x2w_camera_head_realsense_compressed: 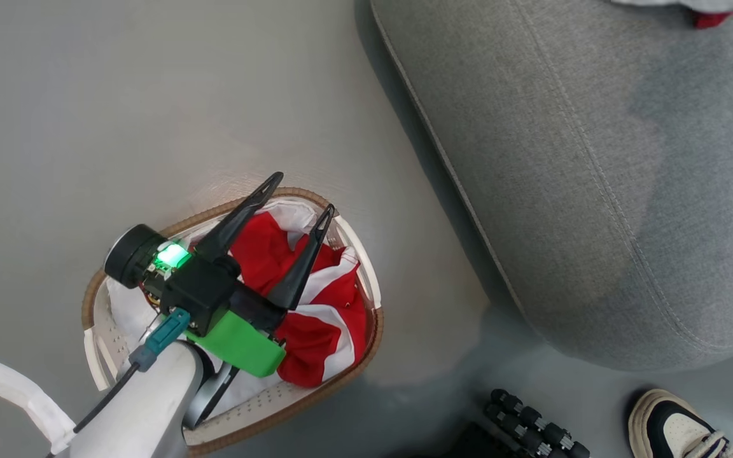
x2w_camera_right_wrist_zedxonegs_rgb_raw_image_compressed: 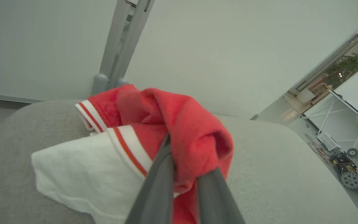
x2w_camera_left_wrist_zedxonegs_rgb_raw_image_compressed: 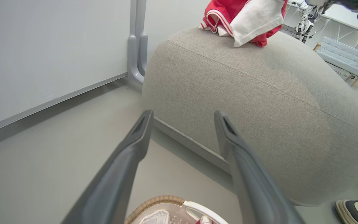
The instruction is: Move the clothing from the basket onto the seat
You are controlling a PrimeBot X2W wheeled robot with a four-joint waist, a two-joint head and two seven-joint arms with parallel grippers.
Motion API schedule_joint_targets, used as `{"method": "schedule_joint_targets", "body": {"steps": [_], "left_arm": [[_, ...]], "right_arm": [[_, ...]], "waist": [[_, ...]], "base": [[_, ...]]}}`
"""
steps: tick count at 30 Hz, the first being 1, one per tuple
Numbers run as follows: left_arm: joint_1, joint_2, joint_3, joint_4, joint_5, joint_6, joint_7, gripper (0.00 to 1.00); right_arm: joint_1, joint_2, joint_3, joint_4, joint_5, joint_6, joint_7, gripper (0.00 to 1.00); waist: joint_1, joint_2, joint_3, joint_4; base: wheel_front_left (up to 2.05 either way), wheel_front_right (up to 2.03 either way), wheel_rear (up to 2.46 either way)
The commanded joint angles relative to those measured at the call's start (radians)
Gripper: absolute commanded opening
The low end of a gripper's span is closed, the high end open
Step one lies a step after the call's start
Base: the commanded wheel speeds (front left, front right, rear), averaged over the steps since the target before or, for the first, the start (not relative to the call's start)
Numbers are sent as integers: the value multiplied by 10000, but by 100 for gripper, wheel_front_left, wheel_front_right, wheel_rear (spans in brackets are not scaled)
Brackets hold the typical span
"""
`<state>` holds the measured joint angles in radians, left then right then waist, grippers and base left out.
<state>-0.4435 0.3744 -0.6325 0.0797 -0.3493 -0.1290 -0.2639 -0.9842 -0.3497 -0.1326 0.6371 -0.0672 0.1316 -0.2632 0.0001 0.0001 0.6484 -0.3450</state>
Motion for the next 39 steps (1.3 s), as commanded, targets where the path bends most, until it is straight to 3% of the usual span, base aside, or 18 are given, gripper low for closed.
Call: {"method": "schedule_joint_targets", "body": {"steps": [1,2,9,17,26,39], "left_arm": [[-222,24,-23,84,21,-33,-9,100],[-236,1,3,106,13,-33,-9,100],[103,-219,312,213,-129,-33,-9,100],[790,-740,1144,477,-32,-33,-9,100],[1554,-1390,2545,759,432,-33,-9,100],[2609,-2422,4954,1613,930,-33,-9,100]], "right_arm": [[329,18,-406,110,-191,-17,-23,67],[601,117,-568,229,-273,-17,-20,100],[2577,597,-1469,7,-478,-17,-20,100],[4580,1085,-1245,-1055,131,-16,-20,100],[5496,1918,-375,-2918,668,-16,-20,100],[6349,2562,674,-3590,1066,-16,-20,100]], "waist": [[-1,-1,46,184],[-1,-1,-9,190],[-1,-1,-717,212],[-1,-1,-1769,686],[-1,-1,-2780,1868],[-1,-1,-4082,3533]], "base": [[0,0,0],[0,0,0],[0,0,0],[0,0,0],[0,0,0],[0,0,0]]}}
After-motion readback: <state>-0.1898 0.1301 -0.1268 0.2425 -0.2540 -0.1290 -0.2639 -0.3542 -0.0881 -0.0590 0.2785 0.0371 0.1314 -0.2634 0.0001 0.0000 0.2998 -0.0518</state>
